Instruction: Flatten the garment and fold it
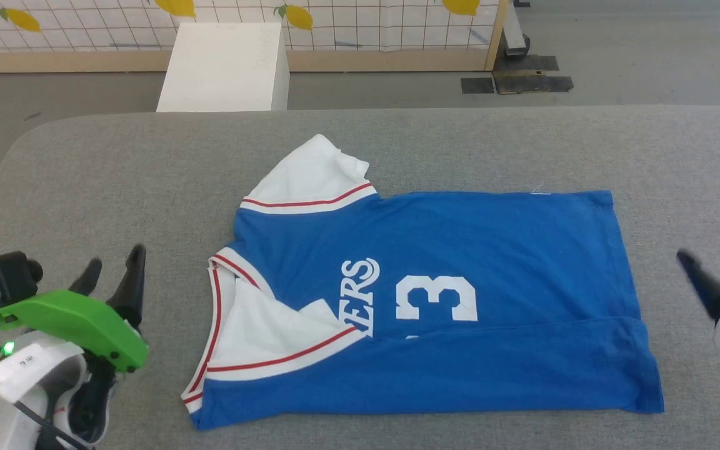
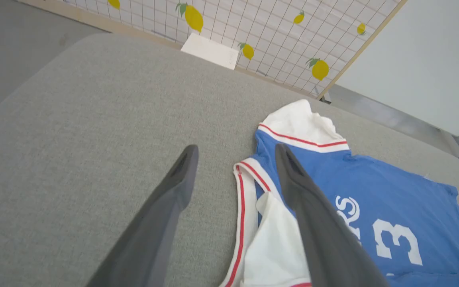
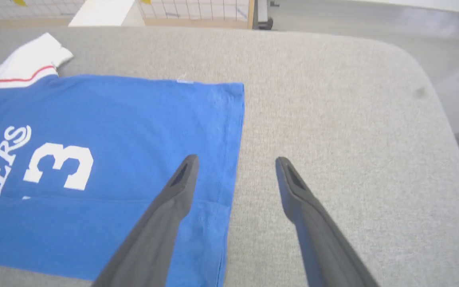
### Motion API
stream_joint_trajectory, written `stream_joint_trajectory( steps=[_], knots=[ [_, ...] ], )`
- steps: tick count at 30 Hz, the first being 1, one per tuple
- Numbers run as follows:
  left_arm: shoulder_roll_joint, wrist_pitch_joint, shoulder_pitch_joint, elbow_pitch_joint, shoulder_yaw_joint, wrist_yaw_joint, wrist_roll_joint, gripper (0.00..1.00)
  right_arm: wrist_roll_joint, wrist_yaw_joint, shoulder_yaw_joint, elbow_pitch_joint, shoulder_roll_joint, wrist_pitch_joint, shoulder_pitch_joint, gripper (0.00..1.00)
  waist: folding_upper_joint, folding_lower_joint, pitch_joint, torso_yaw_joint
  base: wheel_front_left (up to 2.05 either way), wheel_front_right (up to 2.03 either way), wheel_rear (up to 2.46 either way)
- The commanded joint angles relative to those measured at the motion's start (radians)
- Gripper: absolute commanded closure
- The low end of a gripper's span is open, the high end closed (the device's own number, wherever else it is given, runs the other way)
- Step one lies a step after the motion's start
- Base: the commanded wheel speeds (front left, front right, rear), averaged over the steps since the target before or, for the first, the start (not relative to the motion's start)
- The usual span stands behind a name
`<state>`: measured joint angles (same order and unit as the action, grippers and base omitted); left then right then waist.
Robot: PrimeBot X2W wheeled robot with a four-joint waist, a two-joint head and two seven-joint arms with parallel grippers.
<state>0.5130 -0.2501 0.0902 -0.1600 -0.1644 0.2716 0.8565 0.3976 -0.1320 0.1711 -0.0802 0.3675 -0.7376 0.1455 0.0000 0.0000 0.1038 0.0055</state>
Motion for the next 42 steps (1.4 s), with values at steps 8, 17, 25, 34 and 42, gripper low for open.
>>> stream_joint_trajectory(
  steps=[8, 17, 25, 34, 42],
  knots=[
    [-0.071, 0.322, 0.069, 0.091, -0.012, -0.102, -0.124, 0.00, -0.056, 0.001, 0.044, 0.051, -0.035, 0.318, 0.060, 0.00, 0.0000, 0.0000, 0.028, 0.014, 0.00, 0.00, 0.00],
    [-0.141, 0.444, 0.173, 0.229, -0.059, -0.162, -0.160, 0.00, -0.066, 0.001, 0.037, 0.123, -0.044, 0.441, 0.094, 0.00, 0.0000, 0.0000, 0.104, 0.021, 0.00, 0.00, 0.00],
    [-0.184, 0.423, 0.387, 0.368, -0.118, -0.216, -0.181, 0.00, -0.064, 0.001, 0.017, 0.131, -0.045, 0.452, 0.163, 0.00, 0.0000, 0.0000, 0.201, 0.026, 0.00, 0.00, 0.00],
    [-0.214, 0.285, 0.774, 0.624, -0.203, -0.289, -0.220, 0.00, -0.056, 0.001, -0.008, 0.089, -0.040, 0.428, 0.219, 0.00, 0.0000, 0.0000, 0.334, 0.007, 0.00, 0.00, 0.00],
    [-0.241, 0.042, 1.045, 0.866, -0.283, -0.332, -0.238, 0.00, -0.054, 0.001, -0.016, 0.058, -0.044, 0.412, 0.229, 0.00, 0.0000, 0.0000, 0.421, -0.047, 0.00, 0.00, 0.00]
  ],
)
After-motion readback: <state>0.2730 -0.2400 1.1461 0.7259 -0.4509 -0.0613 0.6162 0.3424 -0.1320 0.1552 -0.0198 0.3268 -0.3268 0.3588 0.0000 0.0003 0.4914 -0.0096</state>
